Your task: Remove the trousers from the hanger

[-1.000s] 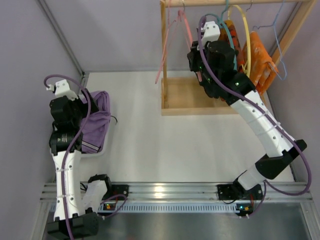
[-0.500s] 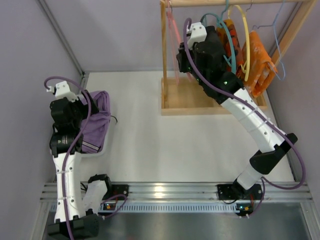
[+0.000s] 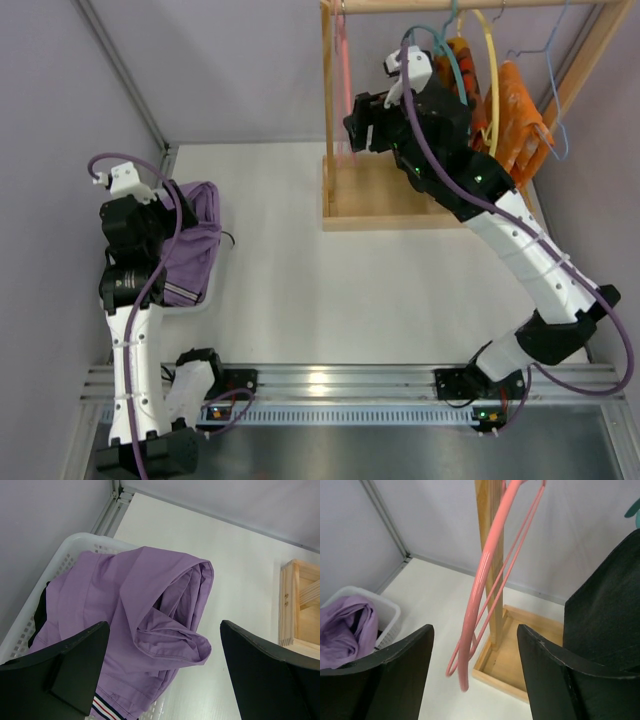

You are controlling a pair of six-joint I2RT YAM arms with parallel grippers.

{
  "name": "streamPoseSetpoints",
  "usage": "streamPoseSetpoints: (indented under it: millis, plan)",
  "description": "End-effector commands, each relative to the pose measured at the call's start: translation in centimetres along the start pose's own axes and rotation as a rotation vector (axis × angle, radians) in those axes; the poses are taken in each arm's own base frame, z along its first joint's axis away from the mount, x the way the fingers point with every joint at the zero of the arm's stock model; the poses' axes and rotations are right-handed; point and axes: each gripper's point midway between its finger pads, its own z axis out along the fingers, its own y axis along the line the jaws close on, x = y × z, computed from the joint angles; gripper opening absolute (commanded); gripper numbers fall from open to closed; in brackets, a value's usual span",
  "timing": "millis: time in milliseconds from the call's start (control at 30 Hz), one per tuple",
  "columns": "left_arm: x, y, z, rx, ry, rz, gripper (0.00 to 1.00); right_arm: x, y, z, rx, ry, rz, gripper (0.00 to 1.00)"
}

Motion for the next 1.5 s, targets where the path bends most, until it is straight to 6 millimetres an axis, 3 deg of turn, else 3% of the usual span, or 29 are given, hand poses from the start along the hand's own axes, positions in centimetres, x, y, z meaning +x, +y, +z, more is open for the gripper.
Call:
streamPoseSetpoints:
  millis: [0,200,267,333,500,533,600,633,700,933,1200,1467]
  plan:
    - [-1.6,-0.5,-0.7,0.02,-0.051,-0.015,0.99,-4.8,1.0,-5.2,-0.11,-0.112,0.047,0.69]
    - [-2.5,-0.5,-1.8,0.028,-0.09,0.023,0.98,-6.5,-0.1,-10.7,-0.145,-0.174,0.043,0.79]
    - [-2.5,-0.7,-1.9,0.035,-0.092,0.026,0.98,-7.0,-1.2,-12.2,-0.128,-0.197,0.039,0.91]
    - [-2.6,-0.7,-1.9,0.037,-0.093,0.027,0.99,-7.1,-2.9,-12.9,-0.087,-0.198,0.041,0.99]
    - [-2.9,-1.6,-1.8,0.078,-0.089,0.007,0.99,-7.2,-6.3,-14.0,-0.015,-0.167,0.05,0.99]
    - [-3.0,-1.7,-1.9,0.083,-0.089,0.006,0.98,-6.0,-7.7,-13.4,0.025,-0.113,0.05,0.99]
    - [-2.7,-1.7,-1.7,0.084,-0.079,-0.002,0.99,-6.0,-8.4,-13.3,0.025,-0.079,0.066,0.99]
    - [-2.6,-1.8,-1.7,0.088,-0.078,-0.005,0.98,-5.5,-9.8,-12.7,0.06,-0.038,0.073,0.99]
    - [-2.4,-1.8,-1.7,0.09,-0.073,-0.006,0.99,-5.1,-9.9,-12.2,0.026,0.002,0.086,0.99]
    - [-1.9,-1.4,-1.9,0.079,-0.076,0.005,0.99,-3.9,-13.2,-10.1,0.079,0.076,0.107,0.95]
    - [-1.5,-1.4,-1.5,0.076,-0.061,-0.001,0.99,-3.0,-13.6,-6.9,0.033,0.095,0.142,0.72]
    - [-1.2,-1.1,-1.6,0.065,-0.06,0.008,0.99,-2.5,-13.8,-4.1,0.015,0.088,0.188,0.62]
